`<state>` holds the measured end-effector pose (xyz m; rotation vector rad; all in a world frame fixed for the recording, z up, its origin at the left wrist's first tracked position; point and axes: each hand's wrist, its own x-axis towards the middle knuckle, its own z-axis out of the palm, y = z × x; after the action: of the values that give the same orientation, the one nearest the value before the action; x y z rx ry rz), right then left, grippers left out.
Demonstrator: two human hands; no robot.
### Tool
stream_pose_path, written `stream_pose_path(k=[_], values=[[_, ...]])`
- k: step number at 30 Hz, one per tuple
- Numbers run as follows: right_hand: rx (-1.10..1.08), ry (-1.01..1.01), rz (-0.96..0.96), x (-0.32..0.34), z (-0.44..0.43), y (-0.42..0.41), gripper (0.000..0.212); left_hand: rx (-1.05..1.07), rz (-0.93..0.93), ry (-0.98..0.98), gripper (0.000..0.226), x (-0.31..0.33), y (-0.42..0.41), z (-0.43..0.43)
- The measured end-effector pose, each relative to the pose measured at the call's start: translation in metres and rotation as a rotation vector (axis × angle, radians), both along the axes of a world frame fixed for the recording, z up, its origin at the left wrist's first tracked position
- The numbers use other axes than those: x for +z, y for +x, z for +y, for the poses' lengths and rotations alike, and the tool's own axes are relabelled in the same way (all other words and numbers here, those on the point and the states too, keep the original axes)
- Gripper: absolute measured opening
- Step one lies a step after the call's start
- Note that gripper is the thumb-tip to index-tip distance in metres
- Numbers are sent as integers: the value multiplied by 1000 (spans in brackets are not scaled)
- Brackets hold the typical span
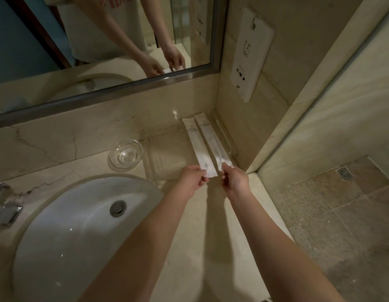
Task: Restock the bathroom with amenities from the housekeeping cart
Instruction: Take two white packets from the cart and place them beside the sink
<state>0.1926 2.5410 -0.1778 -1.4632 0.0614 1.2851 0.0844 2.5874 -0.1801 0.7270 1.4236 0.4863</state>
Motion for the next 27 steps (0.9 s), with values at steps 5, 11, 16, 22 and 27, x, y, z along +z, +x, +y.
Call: stream_pose_path(k=[5, 11, 16, 22, 27], values=[[-131, 31, 30, 0, 2, 13, 21, -45, -39, 16, 20, 2, 21, 4], [-206, -26, 11, -4, 6, 15, 30, -52, -19, 8, 27, 0, 41, 11], [-236, -62, -14, -2, 11, 13, 33, 15, -77, -40, 13, 3, 44, 14], [-191, -50, 15, 0, 5, 12, 21, 32, -113, -90, 21, 3, 41, 3], [-126, -55, 15, 0, -3, 13, 10, -8, -74, -113, 8, 13, 31, -2]])
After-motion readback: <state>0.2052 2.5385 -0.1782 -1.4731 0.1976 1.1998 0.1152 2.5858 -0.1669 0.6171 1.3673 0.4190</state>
